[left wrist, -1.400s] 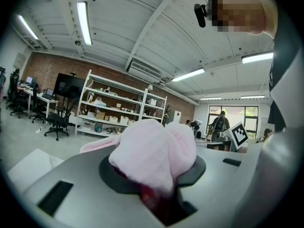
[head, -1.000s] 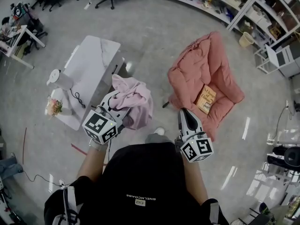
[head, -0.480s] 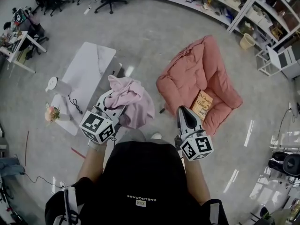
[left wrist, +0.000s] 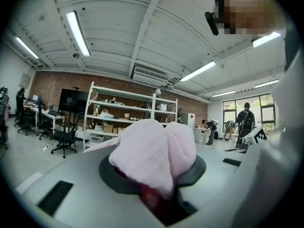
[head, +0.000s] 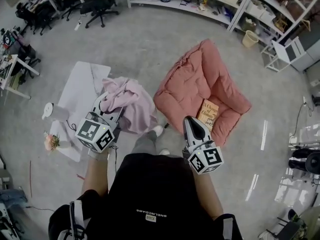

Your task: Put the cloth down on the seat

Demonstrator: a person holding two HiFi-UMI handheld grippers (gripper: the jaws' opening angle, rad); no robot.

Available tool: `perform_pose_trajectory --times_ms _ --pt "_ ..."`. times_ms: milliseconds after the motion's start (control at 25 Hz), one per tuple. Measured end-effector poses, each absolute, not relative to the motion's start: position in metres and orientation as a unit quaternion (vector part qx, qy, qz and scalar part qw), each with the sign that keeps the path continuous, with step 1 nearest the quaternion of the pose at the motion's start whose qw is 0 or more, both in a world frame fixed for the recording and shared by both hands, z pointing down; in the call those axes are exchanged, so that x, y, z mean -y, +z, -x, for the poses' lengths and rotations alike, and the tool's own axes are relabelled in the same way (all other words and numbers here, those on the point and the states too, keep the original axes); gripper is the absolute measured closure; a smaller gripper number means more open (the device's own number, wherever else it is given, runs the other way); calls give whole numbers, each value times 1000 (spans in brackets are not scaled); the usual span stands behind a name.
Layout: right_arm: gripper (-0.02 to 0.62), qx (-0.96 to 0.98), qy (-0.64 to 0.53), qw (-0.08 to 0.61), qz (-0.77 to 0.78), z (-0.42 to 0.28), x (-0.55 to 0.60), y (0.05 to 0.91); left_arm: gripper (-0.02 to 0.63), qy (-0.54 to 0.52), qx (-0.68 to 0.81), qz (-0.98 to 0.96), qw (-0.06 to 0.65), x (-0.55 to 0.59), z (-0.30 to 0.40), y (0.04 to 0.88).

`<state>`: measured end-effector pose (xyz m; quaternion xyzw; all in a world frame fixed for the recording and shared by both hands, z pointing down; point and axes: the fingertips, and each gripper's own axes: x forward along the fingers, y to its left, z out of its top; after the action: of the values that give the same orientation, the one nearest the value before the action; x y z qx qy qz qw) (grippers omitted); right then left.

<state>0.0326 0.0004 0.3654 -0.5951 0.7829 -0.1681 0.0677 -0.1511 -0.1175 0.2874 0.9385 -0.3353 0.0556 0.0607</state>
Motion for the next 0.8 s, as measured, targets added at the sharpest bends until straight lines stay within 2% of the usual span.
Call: perform_pose_trajectory --times_ms 280,800 --pt "554 -752 -161 82 634 -38 16 376 460 43 274 -961 8 157 114 265" --pt "554 -693 -135 99 701 -53 28 389 463 0 147 -989 -34 186 28 237"
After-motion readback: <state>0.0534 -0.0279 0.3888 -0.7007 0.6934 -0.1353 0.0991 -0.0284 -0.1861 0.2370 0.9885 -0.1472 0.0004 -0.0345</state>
